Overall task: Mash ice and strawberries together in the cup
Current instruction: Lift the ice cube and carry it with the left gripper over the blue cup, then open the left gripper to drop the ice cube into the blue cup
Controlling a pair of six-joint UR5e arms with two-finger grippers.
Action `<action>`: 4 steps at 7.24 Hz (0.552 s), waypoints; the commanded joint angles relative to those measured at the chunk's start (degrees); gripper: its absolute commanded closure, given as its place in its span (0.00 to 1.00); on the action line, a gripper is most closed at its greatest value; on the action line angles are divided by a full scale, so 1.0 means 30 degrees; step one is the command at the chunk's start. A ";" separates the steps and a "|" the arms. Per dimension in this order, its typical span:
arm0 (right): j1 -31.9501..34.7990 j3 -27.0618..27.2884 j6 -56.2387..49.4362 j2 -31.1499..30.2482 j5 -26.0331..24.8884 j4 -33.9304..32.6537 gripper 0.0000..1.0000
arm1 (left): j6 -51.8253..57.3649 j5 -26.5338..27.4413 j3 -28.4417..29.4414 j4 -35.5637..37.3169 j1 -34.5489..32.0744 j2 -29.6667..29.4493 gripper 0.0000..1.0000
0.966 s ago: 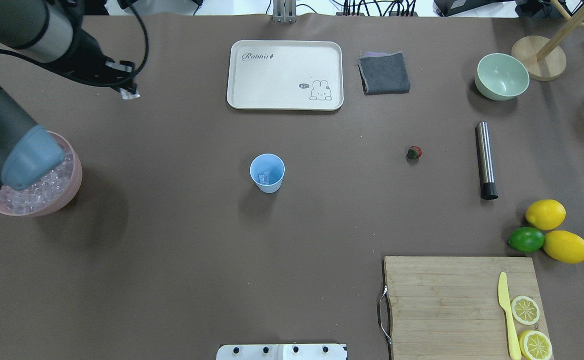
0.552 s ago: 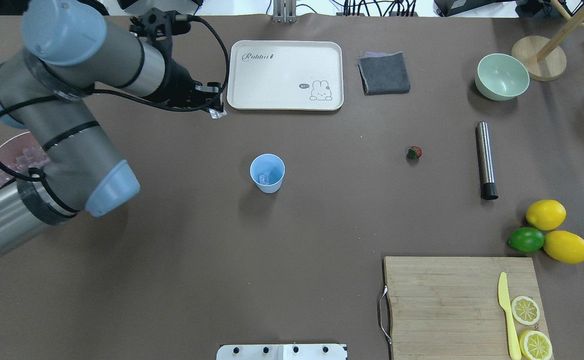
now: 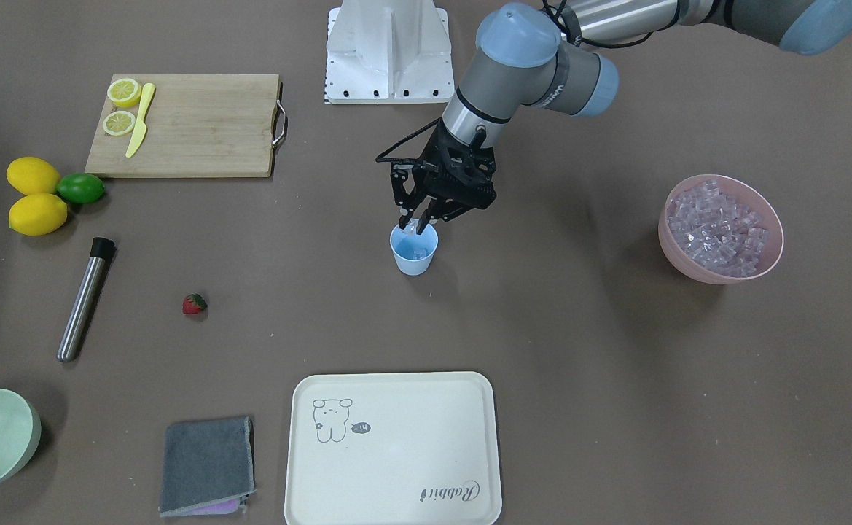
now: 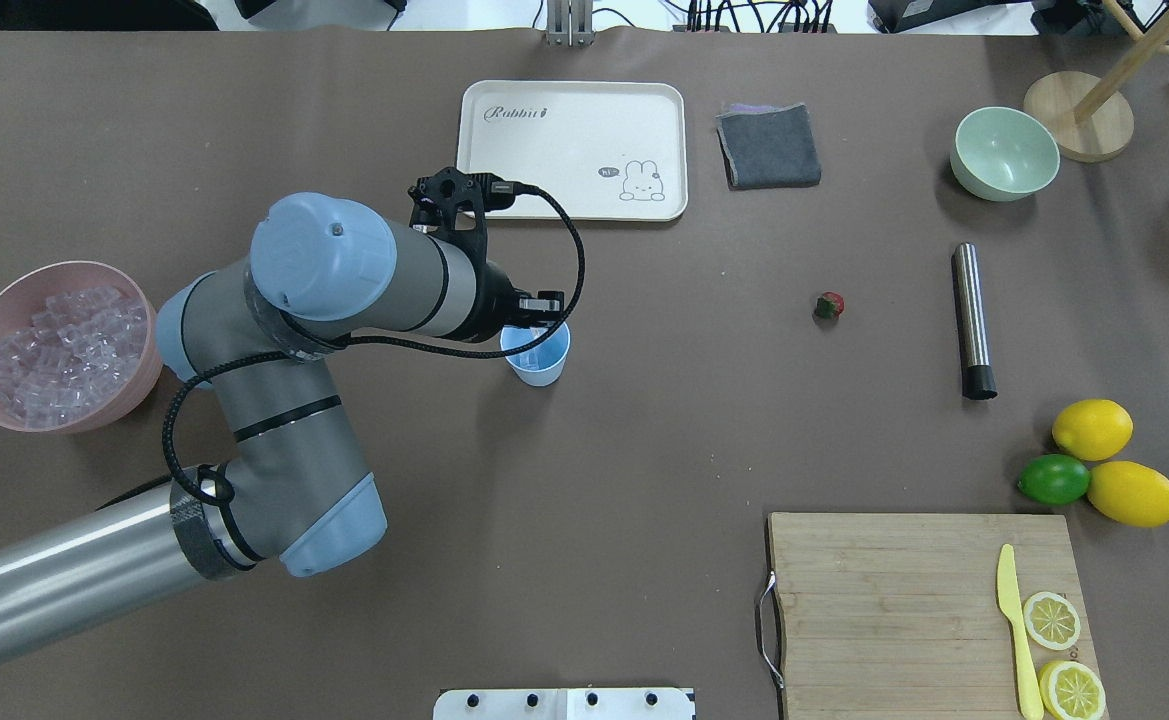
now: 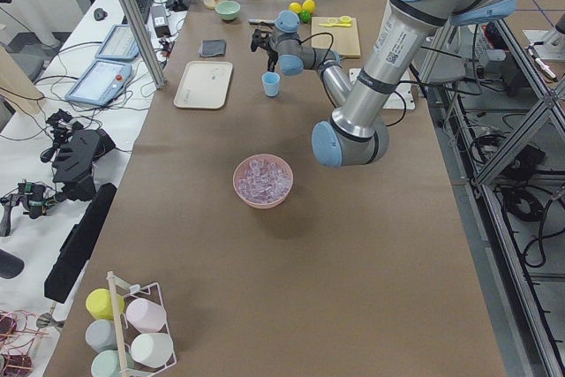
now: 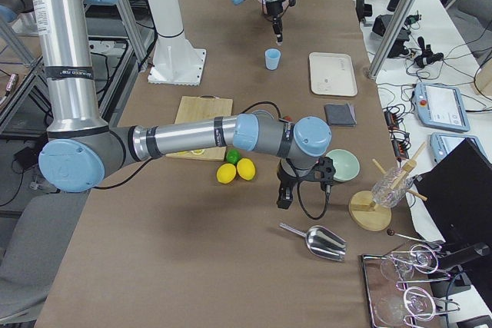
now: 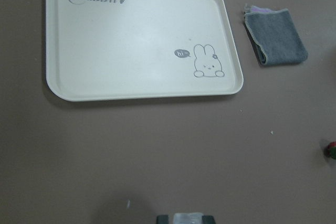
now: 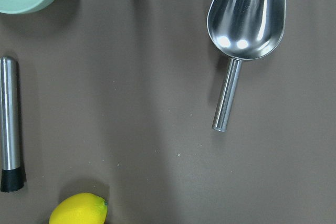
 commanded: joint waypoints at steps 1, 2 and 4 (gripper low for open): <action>0.0068 -0.0010 -0.0010 -0.0029 0.0000 0.0000 0.00 | 0.0057 0.0178 0.0068 0.0024 0.0232 0.0216 1.00; 0.0068 -0.0010 0.0019 -0.0030 0.0000 0.0000 0.00 | 0.0087 0.0178 0.0126 0.0024 0.0203 0.0246 1.00; 0.0068 -0.0039 0.0019 -0.0059 0.0000 0.0000 0.00 | 0.0059 0.0207 0.0273 0.0140 0.0086 0.0306 0.83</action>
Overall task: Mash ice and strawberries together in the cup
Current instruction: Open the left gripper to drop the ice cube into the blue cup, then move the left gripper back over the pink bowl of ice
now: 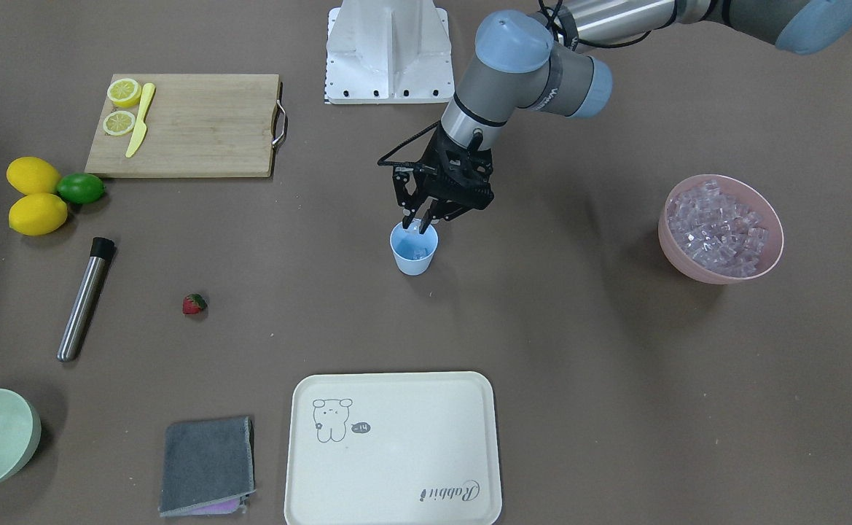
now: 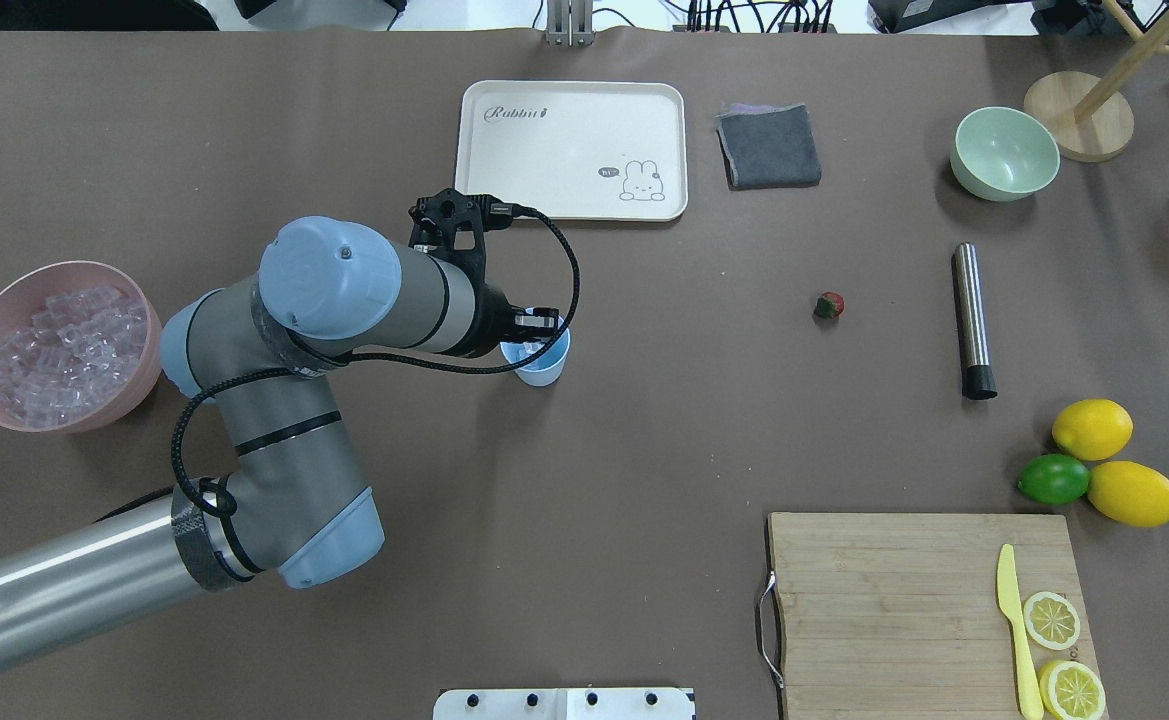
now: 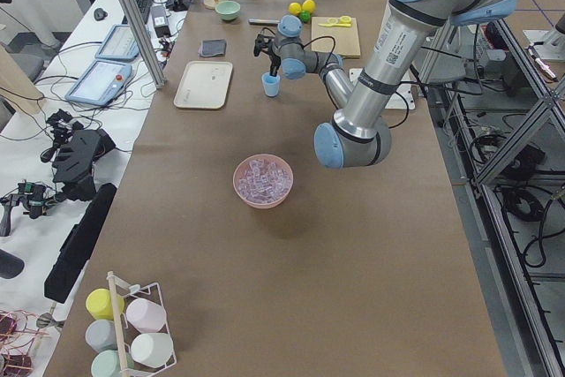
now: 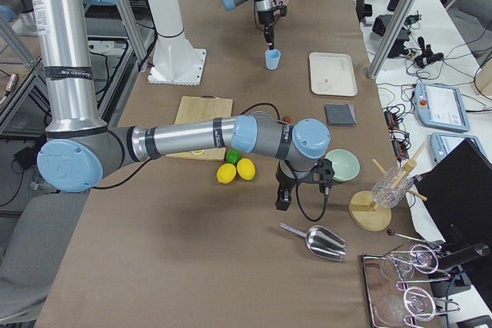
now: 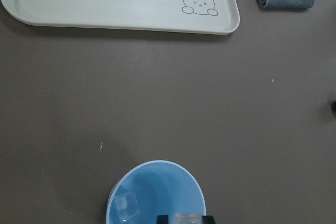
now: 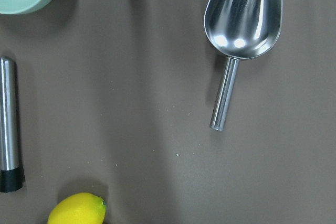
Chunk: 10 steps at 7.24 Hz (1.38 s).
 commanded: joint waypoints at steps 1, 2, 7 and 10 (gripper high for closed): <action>0.0002 0.0018 0.0003 -0.0012 0.0000 0.0011 0.00 | -0.0084 0.0052 0.0069 0.0105 -0.0123 0.0018 0.02; 0.0002 0.0018 0.0003 0.0017 0.0000 0.0011 0.00 | -0.0114 0.0082 0.0040 0.0105 -0.0153 0.0018 0.02; -0.0027 0.0018 0.0003 0.0164 0.0000 0.0011 0.00 | 0.4867 -0.3388 -0.3896 0.3664 -0.4997 0.2552 0.02; -0.0027 -0.0040 0.0003 -0.0041 0.0029 0.0011 0.00 | 1.0394 -0.7354 -0.6427 0.3885 -1.0334 0.7937 0.02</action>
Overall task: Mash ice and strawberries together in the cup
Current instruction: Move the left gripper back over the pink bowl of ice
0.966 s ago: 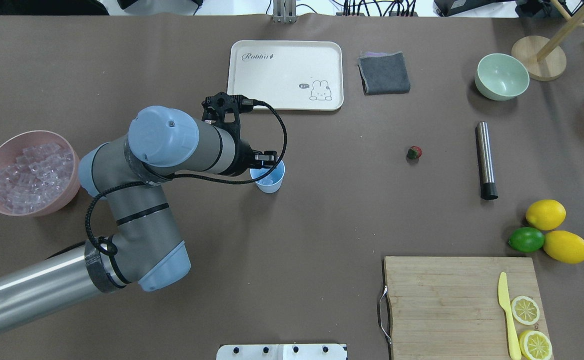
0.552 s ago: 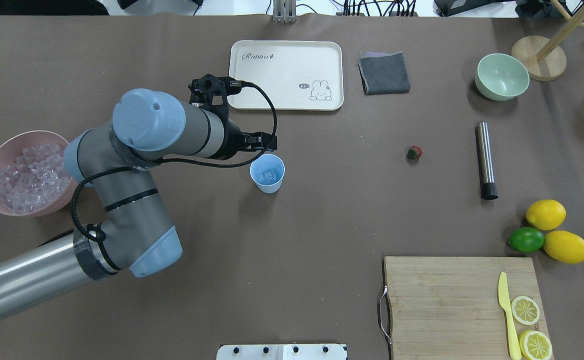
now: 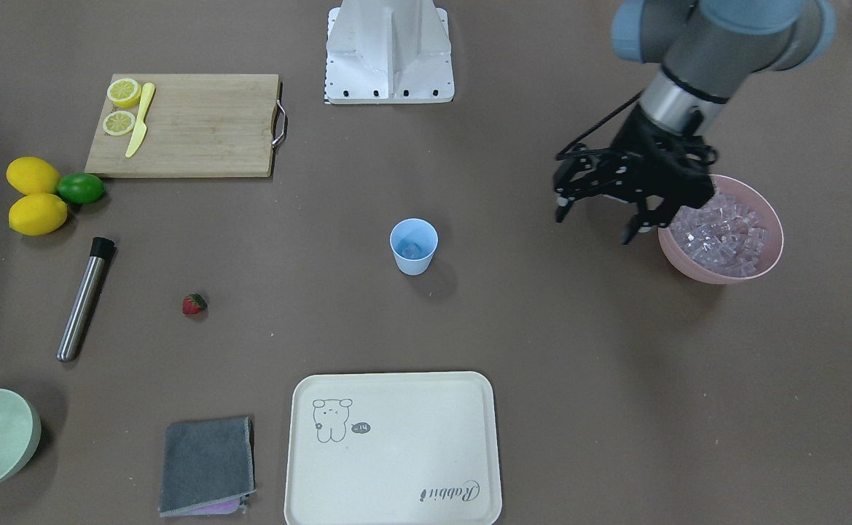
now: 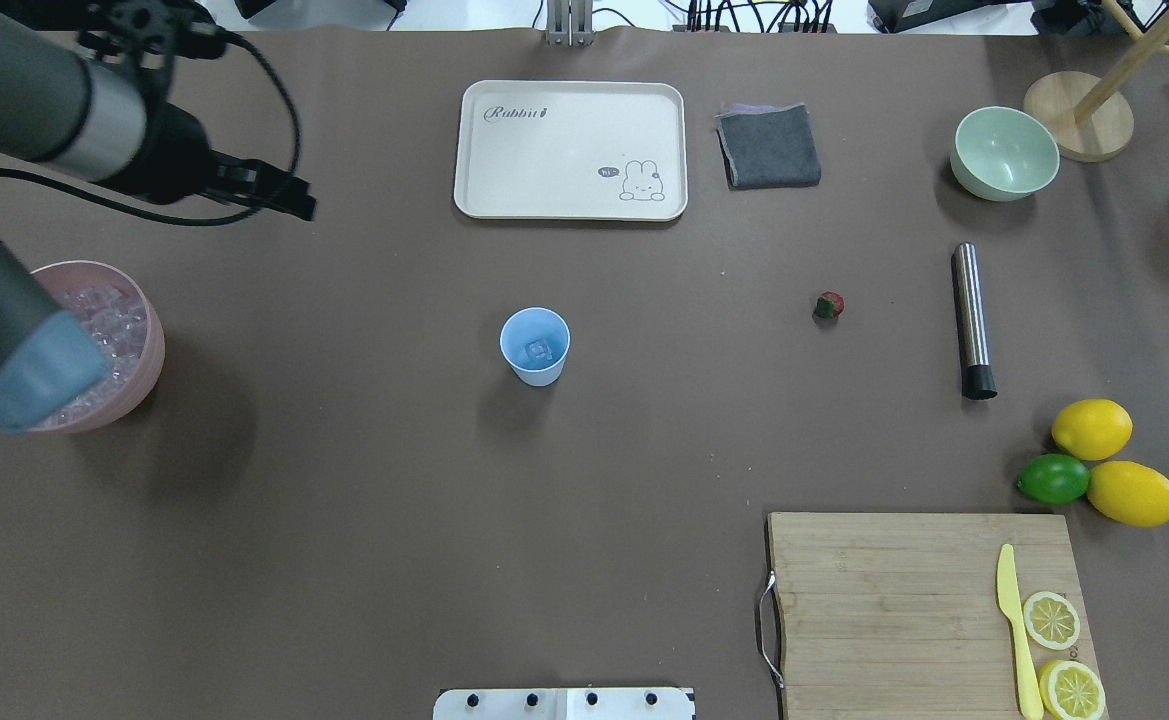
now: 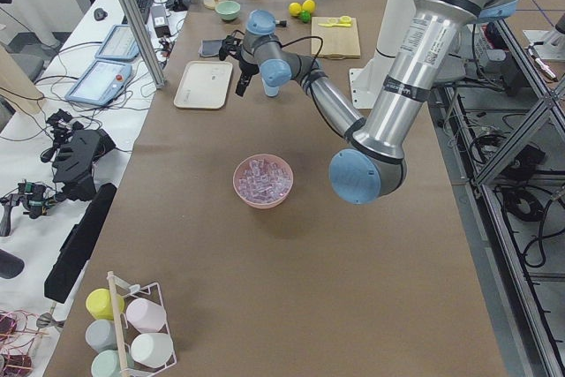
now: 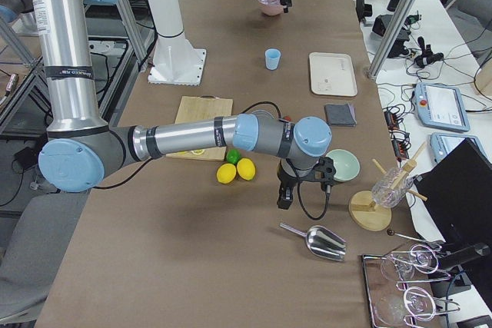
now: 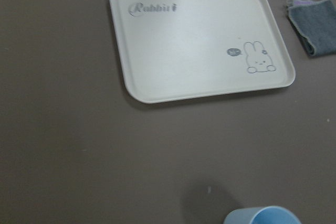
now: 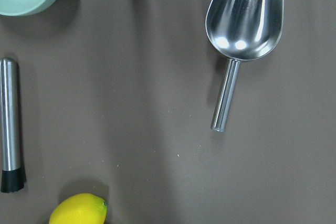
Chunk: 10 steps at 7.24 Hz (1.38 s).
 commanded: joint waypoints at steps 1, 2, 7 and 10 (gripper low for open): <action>-0.0018 -0.0191 0.0000 -0.0066 0.0004 0.0000 0.00 | 0.3697 -0.1392 -0.1650 -0.0057 -0.2561 0.4301 0.02; -0.0018 -0.0192 0.0029 -0.0095 0.0033 -0.0029 0.00 | 0.4411 -0.1393 -0.1888 -0.0058 -0.3030 0.5800 0.02; -0.0018 -0.0339 0.0000 -0.0037 0.0092 0.0000 0.00 | -0.4736 -0.1129 -0.1366 -0.1456 -0.2977 0.7979 0.02; -0.0106 -0.0339 0.0000 0.0110 0.0092 0.0000 0.00 | -0.2406 0.1440 -0.0161 -0.3925 -0.0643 0.9125 0.05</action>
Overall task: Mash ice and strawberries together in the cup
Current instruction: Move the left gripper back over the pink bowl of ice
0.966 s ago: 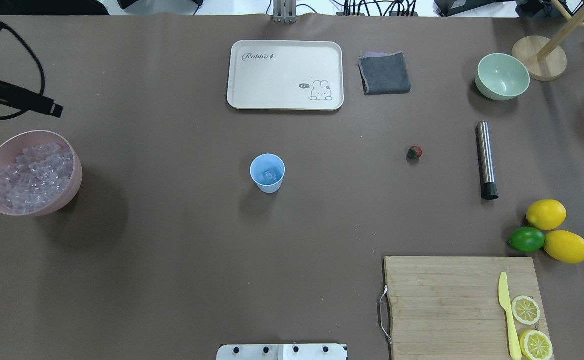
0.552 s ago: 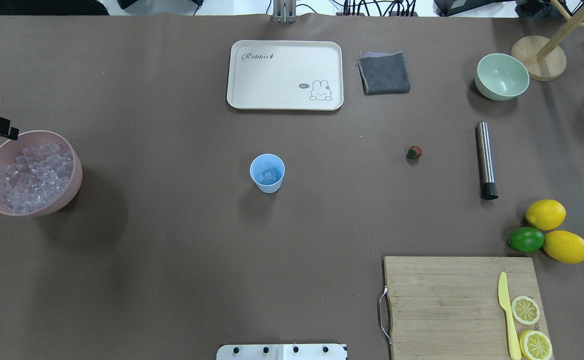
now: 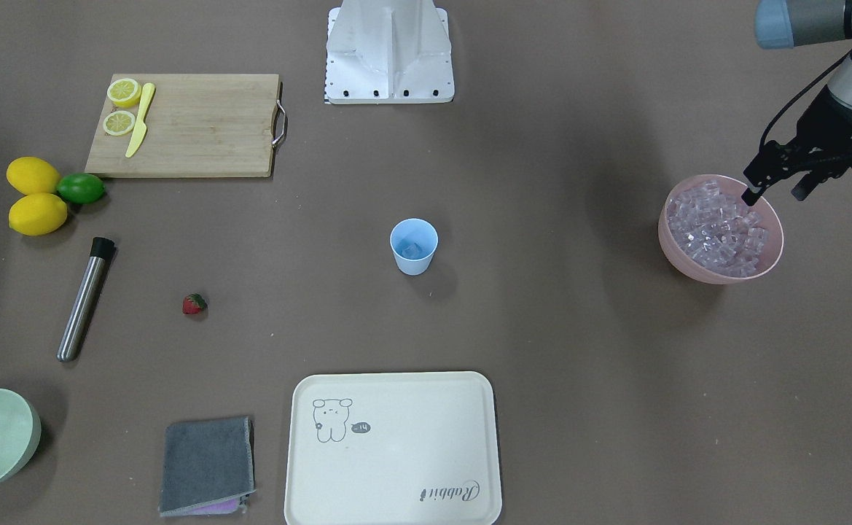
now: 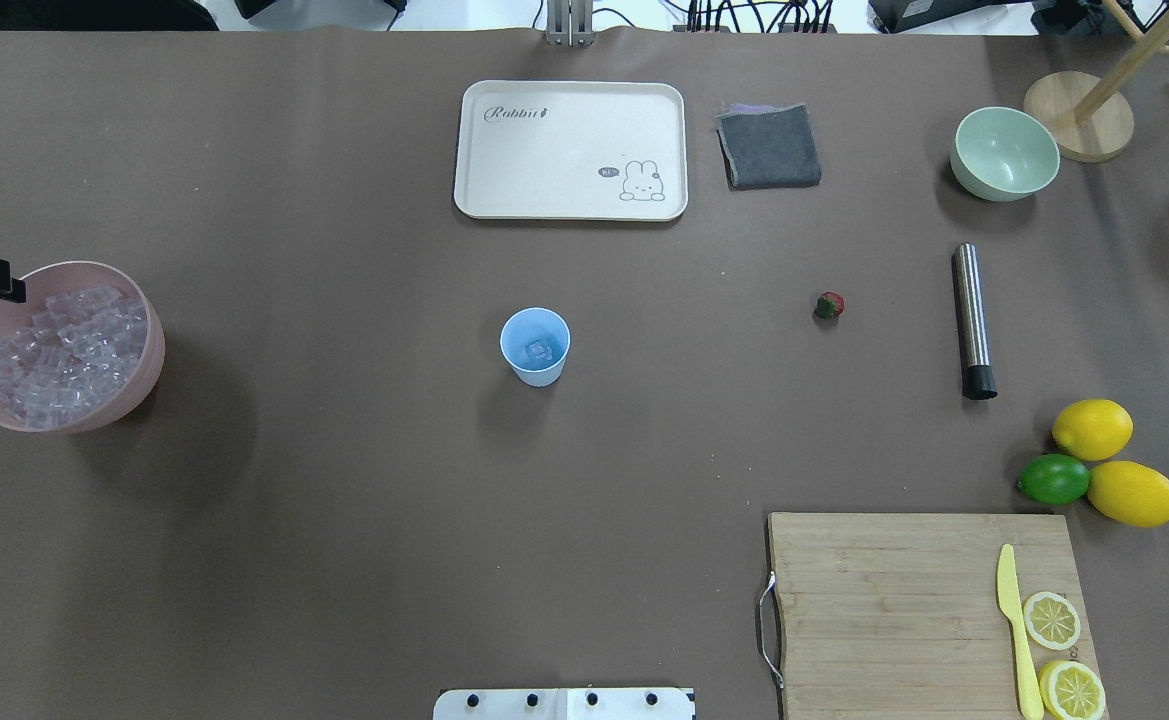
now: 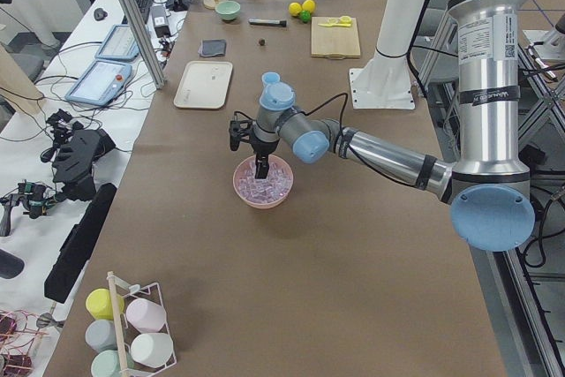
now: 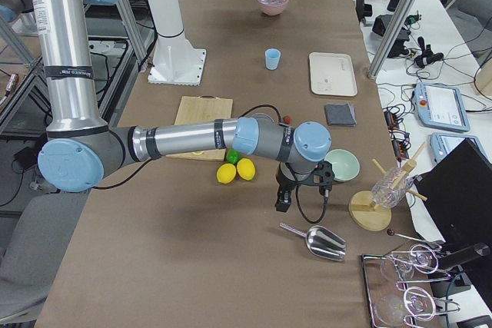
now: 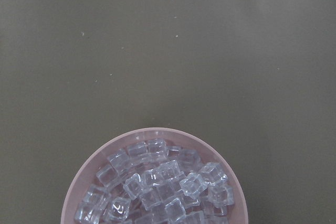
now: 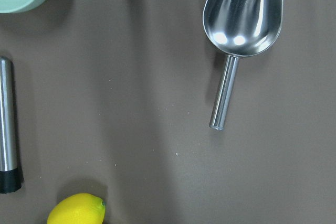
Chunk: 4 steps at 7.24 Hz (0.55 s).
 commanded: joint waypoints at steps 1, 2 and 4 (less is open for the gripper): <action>-0.0030 0.0011 0.0000 0.0004 0.0043 0.0000 0.00 | -0.0825 0.1300 0.0202 -0.0504 0.1525 0.0268 0.07; -0.0030 0.0040 0.0000 0.0003 0.0043 0.0000 0.00 | -0.1158 0.1708 0.0173 -0.0504 0.1789 0.0529 0.08; -0.0059 0.0041 0.0000 0.0032 0.0072 0.0000 0.00 | -0.1771 0.2122 0.0173 -0.0591 0.2258 0.1085 0.08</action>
